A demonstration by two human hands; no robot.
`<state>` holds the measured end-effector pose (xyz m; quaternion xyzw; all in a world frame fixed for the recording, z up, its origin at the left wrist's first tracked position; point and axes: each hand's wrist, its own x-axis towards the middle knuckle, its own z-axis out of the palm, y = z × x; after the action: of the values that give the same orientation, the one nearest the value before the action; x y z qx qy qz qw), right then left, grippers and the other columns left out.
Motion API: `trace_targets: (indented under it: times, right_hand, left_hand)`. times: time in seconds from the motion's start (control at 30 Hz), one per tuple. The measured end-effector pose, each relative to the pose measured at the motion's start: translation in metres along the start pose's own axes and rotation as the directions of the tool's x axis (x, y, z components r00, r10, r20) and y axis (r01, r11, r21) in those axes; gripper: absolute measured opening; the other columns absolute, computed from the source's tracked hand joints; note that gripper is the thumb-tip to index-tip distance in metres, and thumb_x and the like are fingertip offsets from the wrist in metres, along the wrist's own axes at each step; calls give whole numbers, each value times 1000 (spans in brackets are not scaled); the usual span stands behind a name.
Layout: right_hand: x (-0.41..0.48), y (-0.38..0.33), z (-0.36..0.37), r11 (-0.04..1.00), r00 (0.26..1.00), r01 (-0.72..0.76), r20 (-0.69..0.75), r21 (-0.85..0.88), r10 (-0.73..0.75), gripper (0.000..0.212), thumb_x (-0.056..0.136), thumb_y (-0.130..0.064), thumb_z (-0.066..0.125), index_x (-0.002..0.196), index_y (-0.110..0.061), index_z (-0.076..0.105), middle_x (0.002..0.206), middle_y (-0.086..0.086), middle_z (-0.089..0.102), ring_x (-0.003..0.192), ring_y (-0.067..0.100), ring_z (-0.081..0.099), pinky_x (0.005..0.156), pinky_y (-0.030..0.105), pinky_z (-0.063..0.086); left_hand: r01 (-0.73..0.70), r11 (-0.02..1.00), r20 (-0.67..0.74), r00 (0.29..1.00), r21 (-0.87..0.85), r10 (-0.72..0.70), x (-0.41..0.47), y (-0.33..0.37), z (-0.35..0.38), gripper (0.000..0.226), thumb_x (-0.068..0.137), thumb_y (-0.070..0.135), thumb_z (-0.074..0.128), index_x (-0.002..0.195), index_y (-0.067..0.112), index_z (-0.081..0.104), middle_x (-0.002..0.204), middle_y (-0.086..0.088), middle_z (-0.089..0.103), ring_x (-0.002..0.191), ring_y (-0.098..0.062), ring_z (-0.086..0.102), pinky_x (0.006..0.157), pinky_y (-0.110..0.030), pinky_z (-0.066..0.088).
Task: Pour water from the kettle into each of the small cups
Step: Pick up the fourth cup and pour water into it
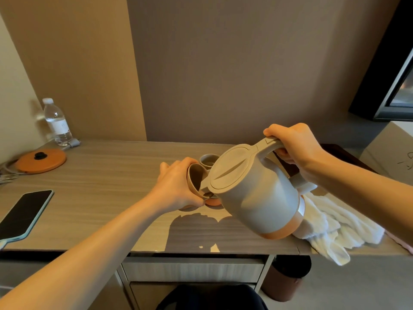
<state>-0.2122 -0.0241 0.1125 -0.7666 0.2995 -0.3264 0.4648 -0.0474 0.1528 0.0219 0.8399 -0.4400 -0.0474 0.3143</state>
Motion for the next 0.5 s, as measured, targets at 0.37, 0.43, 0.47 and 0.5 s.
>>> trace_targets:
  times: [0.37,0.43,0.47,0.5]
  right_hand:
    - [5,0,2,995,999,33,34,-97,-29,33,82,-26,60,59,-2,56,52,9,43,47,15,38,48,23,36]
    - [6,-1,3,993,999,38,37,-113,-34,34,82,-25,60,58,-2,55,53,10,44,48,15,39,46,21,36]
    - [6,-1,3,992,999,40,38,-120,-36,34,82,-24,59,57,-2,55,53,9,44,48,15,39,46,20,36]
    - [6,-2,4,991,999,42,39,-126,-37,34,82,-24,59,56,-2,55,52,9,44,48,15,39,46,21,35]
  left_hand:
    - [-10,1000,2,1000,7,10,-4,3,3,75,56,39,90,117,30,48,112,7,55,106,-17,34,86,-38,46]
    - [-7,1000,4,1000,9,7,-6,3,4,76,56,39,90,118,29,48,112,7,55,106,-17,34,86,-39,46]
    - [-5,1000,3,1000,4,5,-6,3,4,76,56,38,90,118,29,48,113,6,55,107,-18,35,86,-39,46]
    - [-4,1000,2,1000,-3,4,-7,4,4,75,56,38,90,118,28,48,113,6,55,107,-18,35,86,-38,45]
